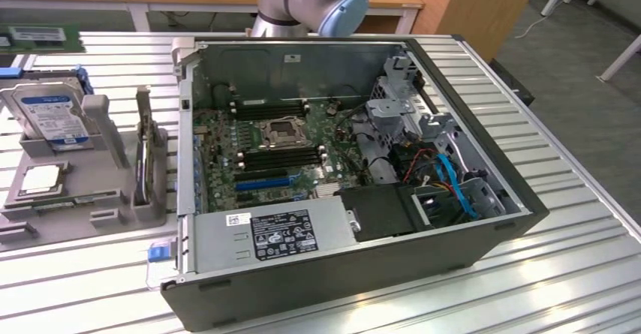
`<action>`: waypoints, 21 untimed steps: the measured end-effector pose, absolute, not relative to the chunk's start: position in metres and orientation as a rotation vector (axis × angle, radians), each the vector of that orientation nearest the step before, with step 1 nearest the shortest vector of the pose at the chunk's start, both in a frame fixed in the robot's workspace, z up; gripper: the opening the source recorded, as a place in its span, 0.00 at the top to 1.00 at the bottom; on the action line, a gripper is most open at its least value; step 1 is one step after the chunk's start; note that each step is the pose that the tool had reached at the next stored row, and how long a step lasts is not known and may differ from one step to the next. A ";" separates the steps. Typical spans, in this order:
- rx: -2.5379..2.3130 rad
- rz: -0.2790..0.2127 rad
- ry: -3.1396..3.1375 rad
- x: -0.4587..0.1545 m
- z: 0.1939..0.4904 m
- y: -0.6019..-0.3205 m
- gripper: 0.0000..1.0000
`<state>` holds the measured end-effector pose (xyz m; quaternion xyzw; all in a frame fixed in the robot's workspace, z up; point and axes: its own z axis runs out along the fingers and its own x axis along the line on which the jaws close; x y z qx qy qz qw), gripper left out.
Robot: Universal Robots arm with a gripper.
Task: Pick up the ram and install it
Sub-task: 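Pick up the ram and move it above insertion slot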
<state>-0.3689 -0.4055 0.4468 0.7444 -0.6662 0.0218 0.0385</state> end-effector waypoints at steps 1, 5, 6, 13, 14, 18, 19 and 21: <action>2.283 0.066 -2.043 -0.364 0.447 -0.406 0.86; 2.283 0.064 -2.044 -0.346 0.447 -0.406 0.86; 2.283 0.063 -2.043 -0.342 0.447 -0.406 0.86; 2.295 0.041 -2.053 -0.310 0.447 -0.406 0.86; 2.304 0.026 -2.061 -0.306 0.447 -0.406 0.86; 2.318 -0.013 -2.073 -0.289 0.447 -0.406 0.86; 2.317 -0.016 -2.071 -0.285 0.447 -0.406 0.86; 2.316 -0.018 -2.071 -0.275 0.447 -0.406 0.86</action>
